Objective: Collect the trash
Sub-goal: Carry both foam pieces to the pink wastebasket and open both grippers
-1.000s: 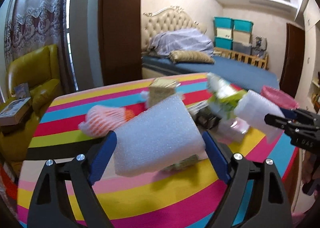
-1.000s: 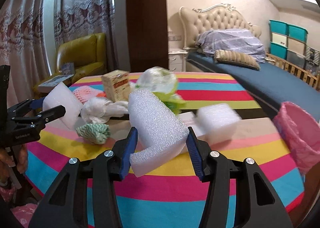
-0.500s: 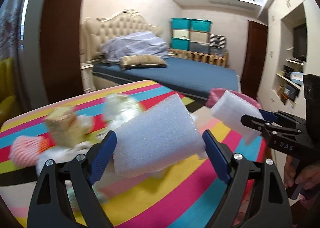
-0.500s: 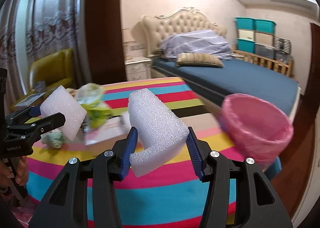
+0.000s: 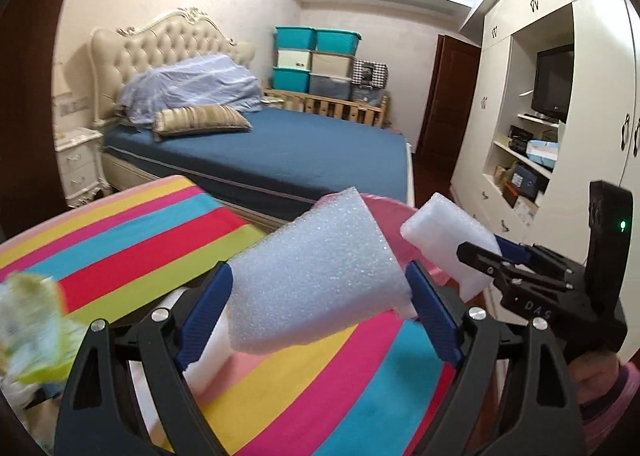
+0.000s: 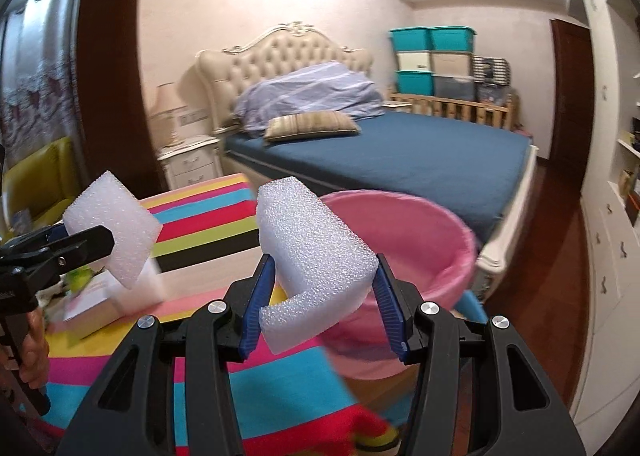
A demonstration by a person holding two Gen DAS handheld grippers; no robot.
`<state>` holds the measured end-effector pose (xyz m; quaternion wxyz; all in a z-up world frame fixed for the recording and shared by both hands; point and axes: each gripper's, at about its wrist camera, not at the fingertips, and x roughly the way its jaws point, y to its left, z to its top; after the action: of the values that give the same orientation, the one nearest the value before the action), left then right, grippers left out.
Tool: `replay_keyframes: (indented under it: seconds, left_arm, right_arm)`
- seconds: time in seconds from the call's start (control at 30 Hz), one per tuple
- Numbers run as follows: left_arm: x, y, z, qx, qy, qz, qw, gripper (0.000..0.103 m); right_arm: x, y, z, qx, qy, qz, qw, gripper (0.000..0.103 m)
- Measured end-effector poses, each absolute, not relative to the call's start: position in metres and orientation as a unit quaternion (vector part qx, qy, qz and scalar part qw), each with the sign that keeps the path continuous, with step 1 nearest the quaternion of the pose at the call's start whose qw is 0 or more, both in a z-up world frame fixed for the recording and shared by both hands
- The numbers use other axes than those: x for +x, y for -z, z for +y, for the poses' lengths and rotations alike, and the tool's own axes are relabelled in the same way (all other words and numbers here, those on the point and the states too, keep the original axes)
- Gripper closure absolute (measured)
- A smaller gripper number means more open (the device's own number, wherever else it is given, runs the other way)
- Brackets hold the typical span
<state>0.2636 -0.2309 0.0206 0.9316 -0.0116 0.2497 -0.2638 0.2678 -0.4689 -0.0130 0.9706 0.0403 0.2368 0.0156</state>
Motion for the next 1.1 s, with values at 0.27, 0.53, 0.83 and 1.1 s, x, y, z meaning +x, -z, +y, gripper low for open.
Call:
replay_keyframes:
  seconds: [0.27, 0.53, 0.83, 1.1]
  left_arm:
    - [0.313, -0.017, -0.297, -0.007, 0.277, 0.264, 0.924, 0.018]
    - [0.364, -0.005, -0.355, -0.002, 0.265, 0.281, 0.922, 0.017]
    - [0.412, 0.011, -0.381, -0.013, 0.26, 0.303, 0.917, 0.015]
    - [0.421, 0.021, -0.381, -0.02, 0.25, 0.308, 0.918, 0.005]
  right_arm:
    - [0.295, 0.017, -0.515, 0.049, 0.011, 0.236, 0.97, 0.054]
    - [0.324, 0.036, -0.541, 0.058, 0.019, 0.245, 0.967, 0.053]
    - [0.343, 0.046, -0.557, 0.069, 0.023, 0.246, 0.967, 0.051]
    - [0.329, 0.056, -0.575, 0.089, 0.037, 0.242, 0.966, 0.017]
